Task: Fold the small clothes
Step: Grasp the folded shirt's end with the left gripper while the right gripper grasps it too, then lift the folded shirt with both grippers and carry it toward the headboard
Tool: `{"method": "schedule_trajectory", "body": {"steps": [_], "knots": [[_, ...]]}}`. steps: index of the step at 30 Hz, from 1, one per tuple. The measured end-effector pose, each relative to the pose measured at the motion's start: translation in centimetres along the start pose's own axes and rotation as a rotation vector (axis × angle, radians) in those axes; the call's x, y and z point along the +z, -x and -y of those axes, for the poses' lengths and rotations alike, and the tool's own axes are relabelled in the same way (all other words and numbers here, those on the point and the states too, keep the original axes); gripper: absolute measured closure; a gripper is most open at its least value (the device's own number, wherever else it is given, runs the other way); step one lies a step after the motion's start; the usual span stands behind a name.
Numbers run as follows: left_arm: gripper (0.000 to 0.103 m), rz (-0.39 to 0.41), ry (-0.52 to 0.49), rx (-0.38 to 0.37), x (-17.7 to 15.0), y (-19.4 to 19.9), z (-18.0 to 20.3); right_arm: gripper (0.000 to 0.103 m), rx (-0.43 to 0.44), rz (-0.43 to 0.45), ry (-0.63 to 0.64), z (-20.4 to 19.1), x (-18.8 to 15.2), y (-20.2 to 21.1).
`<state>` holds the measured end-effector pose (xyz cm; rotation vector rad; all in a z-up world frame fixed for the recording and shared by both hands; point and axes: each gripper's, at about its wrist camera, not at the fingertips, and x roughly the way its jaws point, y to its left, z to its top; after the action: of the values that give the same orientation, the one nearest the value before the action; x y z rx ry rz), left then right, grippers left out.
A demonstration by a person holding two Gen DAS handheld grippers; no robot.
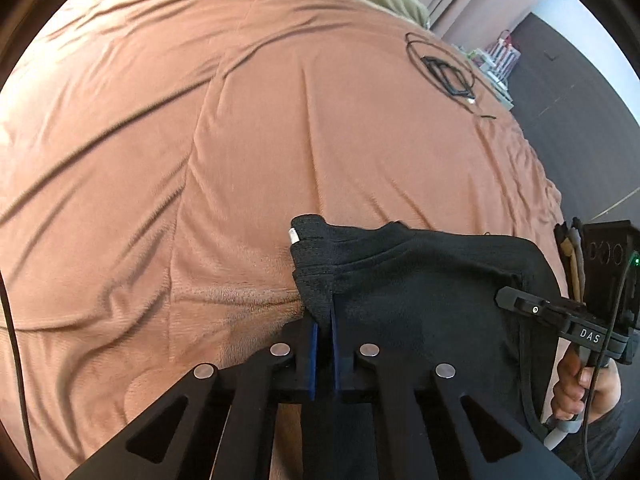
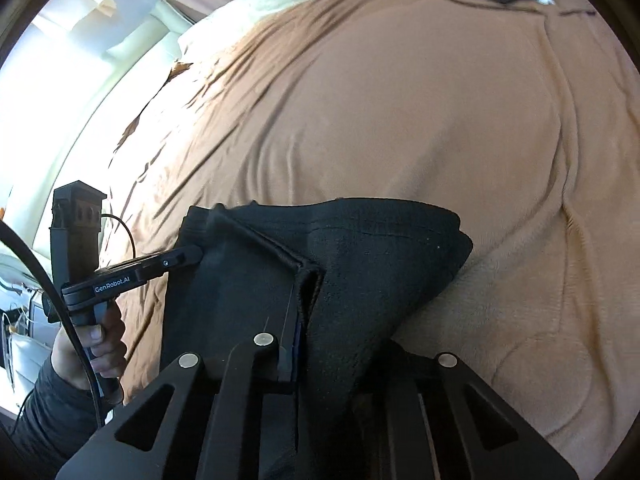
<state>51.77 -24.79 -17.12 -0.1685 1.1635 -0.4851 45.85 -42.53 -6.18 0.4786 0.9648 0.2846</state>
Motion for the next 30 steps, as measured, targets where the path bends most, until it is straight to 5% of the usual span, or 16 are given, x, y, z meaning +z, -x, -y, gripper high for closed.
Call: {"method": "schedule_trajectory", "body": {"steps": [30], "knots": [[0.099, 0.279, -0.072, -0.059, -3.8, 18.5, 4.5, 0.095, -0.048, 0.241, 0.214, -14.6, -10.2, 17.5]]}}
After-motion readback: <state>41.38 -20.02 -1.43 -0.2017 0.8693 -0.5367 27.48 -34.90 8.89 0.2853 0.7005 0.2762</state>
